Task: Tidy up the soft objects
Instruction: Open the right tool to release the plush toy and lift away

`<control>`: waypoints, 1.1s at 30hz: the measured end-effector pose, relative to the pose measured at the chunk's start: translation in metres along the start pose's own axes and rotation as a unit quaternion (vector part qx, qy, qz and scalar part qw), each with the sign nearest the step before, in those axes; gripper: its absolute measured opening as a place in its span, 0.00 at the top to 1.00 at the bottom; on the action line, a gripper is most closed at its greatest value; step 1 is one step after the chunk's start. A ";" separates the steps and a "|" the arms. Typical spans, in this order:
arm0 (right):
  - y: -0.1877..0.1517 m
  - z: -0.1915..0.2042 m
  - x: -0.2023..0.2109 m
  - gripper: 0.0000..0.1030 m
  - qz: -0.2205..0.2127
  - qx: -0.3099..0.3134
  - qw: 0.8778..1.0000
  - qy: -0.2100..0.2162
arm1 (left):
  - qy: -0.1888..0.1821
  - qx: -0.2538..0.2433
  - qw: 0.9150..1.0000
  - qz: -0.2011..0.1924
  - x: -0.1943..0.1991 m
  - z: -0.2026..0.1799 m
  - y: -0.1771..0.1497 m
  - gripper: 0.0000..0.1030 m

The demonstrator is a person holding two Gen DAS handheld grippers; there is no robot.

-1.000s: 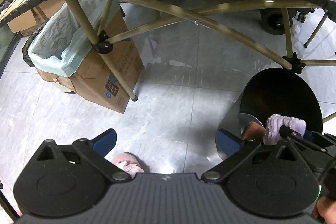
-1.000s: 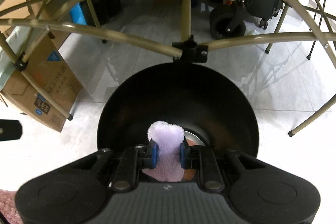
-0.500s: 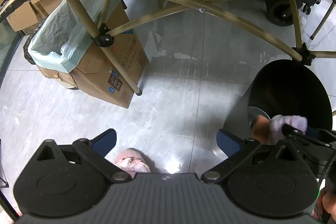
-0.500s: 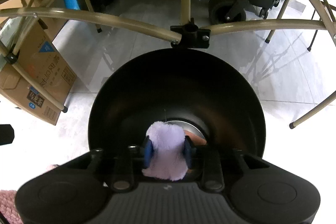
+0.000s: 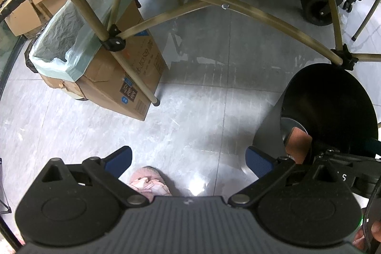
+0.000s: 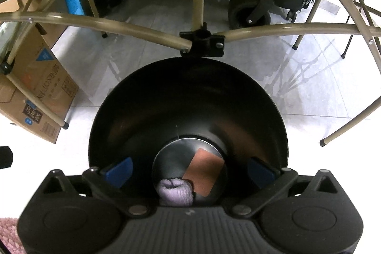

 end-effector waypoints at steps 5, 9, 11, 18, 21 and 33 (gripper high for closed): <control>0.000 -0.002 0.001 0.00 -0.001 -0.001 1.000 -0.001 | -0.001 -0.001 1.000 0.000 0.000 -0.001 0.000 0.00; -0.001 -0.003 0.002 0.00 -0.001 -0.003 1.000 -0.002 | -0.002 -0.003 1.000 0.000 0.000 -0.003 0.000 0.00; -0.001 -0.003 0.004 0.00 -0.001 -0.003 1.000 -0.002 | -0.004 -0.004 1.000 -0.001 0.002 -0.003 0.000 0.00; -0.005 -0.009 0.020 0.00 -0.005 -0.003 1.000 -0.004 | -0.011 -0.010 1.000 -0.015 0.012 -0.009 0.000 0.00; -0.010 -0.014 0.030 0.00 -0.011 -0.007 1.000 -0.003 | -0.016 -0.016 0.999 -0.023 0.018 -0.013 -0.002 0.00; -0.034 -0.030 0.088 0.00 -0.040 -0.019 0.999 0.019 | -0.036 -0.039 0.996 -0.066 0.047 -0.030 -0.019 0.00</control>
Point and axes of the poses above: each gripper's, at about its wrist camera, not at the fingertips, and x roughly against the way its jaws point, z to its left, y to its top, the point moved 10 cm from there along -x, roughly the way its jaws point, and after that the axes turned 11 degrees about z, right-handed, at the moved point
